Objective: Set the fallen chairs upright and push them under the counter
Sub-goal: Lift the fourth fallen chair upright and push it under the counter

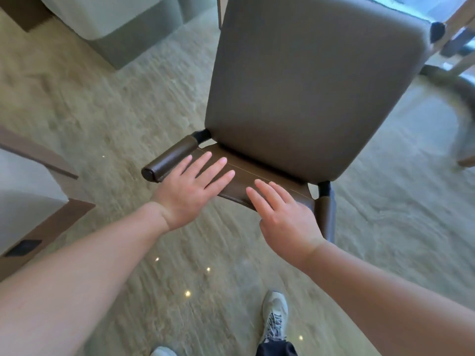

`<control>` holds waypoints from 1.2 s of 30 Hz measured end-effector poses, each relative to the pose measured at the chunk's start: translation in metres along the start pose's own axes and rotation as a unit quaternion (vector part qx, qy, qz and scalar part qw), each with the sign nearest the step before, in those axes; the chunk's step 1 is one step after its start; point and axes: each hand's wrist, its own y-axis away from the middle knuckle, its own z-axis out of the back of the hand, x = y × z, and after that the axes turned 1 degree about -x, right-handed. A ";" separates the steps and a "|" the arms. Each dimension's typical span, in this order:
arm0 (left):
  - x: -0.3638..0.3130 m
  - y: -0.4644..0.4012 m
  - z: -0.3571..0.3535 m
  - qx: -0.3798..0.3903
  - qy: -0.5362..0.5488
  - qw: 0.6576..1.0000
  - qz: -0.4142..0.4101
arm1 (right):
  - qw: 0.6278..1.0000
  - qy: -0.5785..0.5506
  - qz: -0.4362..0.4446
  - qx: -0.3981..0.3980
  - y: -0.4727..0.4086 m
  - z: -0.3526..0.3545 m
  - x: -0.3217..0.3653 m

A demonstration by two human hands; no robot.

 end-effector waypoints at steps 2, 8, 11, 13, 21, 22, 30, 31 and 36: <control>0.010 -0.032 0.025 0.018 0.026 0.999 0.036 | 1.000 0.020 -0.013 -0.001 -0.017 0.031 -0.018; 0.052 -0.127 0.078 0.105 0.069 0.987 0.101 | 0.997 0.074 -0.020 -0.025 -0.071 0.104 -0.075; 0.065 -0.162 0.093 0.093 0.070 0.987 0.110 | 0.994 0.097 -0.029 -0.030 -0.096 0.128 -0.096; 0.073 -0.181 0.098 0.087 0.074 0.987 0.116 | 0.994 0.100 -0.044 -0.025 -0.110 0.140 -0.107; 0.109 -0.251 0.117 0.026 0.072 0.994 0.084 | 0.992 0.100 -0.074 -0.028 -0.156 0.194 -0.146; 0.115 -0.262 0.121 0.028 0.074 0.994 0.076 | 0.991 0.098 -0.082 -0.030 -0.163 0.202 -0.153; 0.195 -0.351 0.150 0.086 -0.013 0.994 -0.067 | 0.987 0.086 -0.132 -0.020 -0.210 0.253 -0.196; 0.208 -0.359 0.151 0.083 -0.035 0.994 -0.069 | 0.987 0.084 -0.137 -0.018 -0.215 0.256 -0.201; 0.239 -0.390 0.151 0.053 -0.001 0.994 -0.100 | 0.987 0.069 -0.142 -0.018 -0.235 0.267 -0.226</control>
